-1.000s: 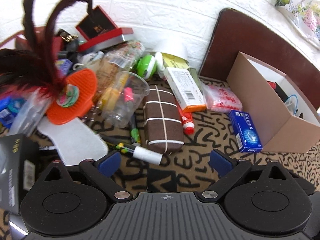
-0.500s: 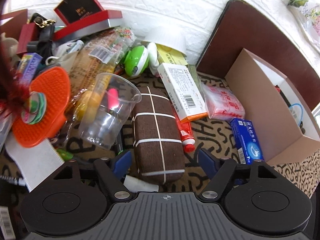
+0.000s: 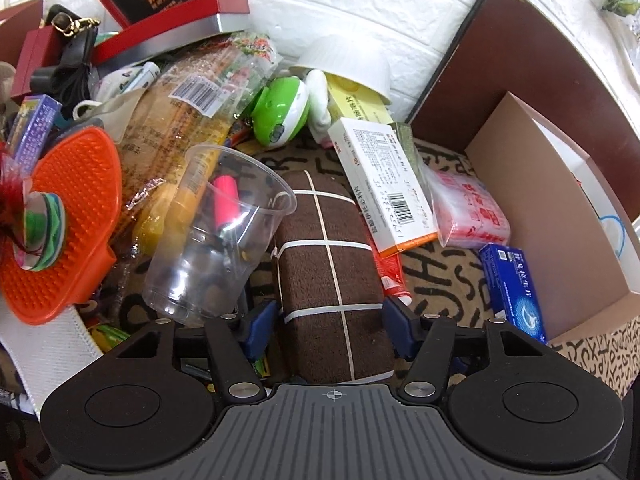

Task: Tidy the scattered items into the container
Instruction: 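Close the left gripper on the brown wrapped cylinder and lift it, then carry the brown cylinder with the left gripper over the cardboard box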

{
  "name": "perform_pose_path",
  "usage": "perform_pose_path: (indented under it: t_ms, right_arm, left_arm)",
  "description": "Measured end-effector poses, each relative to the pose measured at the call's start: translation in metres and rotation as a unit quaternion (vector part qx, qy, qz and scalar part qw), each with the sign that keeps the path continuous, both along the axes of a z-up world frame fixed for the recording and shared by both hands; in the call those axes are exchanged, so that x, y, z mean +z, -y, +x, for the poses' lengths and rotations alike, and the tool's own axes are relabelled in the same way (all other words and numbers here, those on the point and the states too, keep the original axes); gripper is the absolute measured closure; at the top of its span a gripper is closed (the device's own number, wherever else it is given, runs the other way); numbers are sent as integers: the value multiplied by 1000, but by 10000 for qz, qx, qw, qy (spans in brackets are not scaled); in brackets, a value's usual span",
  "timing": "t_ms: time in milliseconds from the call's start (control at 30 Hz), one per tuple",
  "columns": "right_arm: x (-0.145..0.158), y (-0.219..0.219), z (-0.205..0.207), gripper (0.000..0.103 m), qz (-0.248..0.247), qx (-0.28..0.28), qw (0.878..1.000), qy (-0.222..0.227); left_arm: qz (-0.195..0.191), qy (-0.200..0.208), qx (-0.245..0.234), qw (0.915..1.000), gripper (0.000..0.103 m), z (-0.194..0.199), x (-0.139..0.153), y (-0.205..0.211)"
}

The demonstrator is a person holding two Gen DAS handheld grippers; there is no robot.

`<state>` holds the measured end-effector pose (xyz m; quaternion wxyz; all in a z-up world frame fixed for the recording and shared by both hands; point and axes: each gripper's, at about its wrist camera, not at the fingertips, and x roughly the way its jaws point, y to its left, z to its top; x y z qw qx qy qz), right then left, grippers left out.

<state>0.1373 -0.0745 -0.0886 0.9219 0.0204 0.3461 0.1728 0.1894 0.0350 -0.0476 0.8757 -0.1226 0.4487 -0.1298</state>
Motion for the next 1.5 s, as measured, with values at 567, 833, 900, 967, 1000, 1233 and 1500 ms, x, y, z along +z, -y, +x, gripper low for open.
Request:
perform_pose_path:
  t_ms: [567, 833, 900, 967, 1000, 1233, 1500]
  right_arm:
    - [6, 26, -80, 34, -146, 36, 9993, -346]
    - [10, 42, -157, 34, -312, 65, 9980, -549]
    - [10, 47, -165, 34, -265, 12, 9978, -605]
    - [12, 51, -167, 34, -117, -103, 9981, -596]
    - [13, 52, -166, 34, -55, -153, 9981, -587]
    - [19, 45, -157, 33, -135, -236, 9989, -384]
    - [10, 50, -144, 32, -56, -312, 9975, -635]
  left_arm:
    - [-142, -270, -405, 9987, 42, -89, -2, 38]
    - [-327, -518, -867, 9943, 42, -150, -6, 57]
    - [-315, -550, -878, 9941, 32, -153, -9, 61]
    - [-305, -577, -828, 9944, 27, -152, -8, 63]
    - [-286, -576, -811, 9946, 27, -151, -7, 63]
    - [-169, -499, -686, 9963, 24, -138, -4, 61]
    - [-320, -633, -757, 9946, 23, -128, -12, 64]
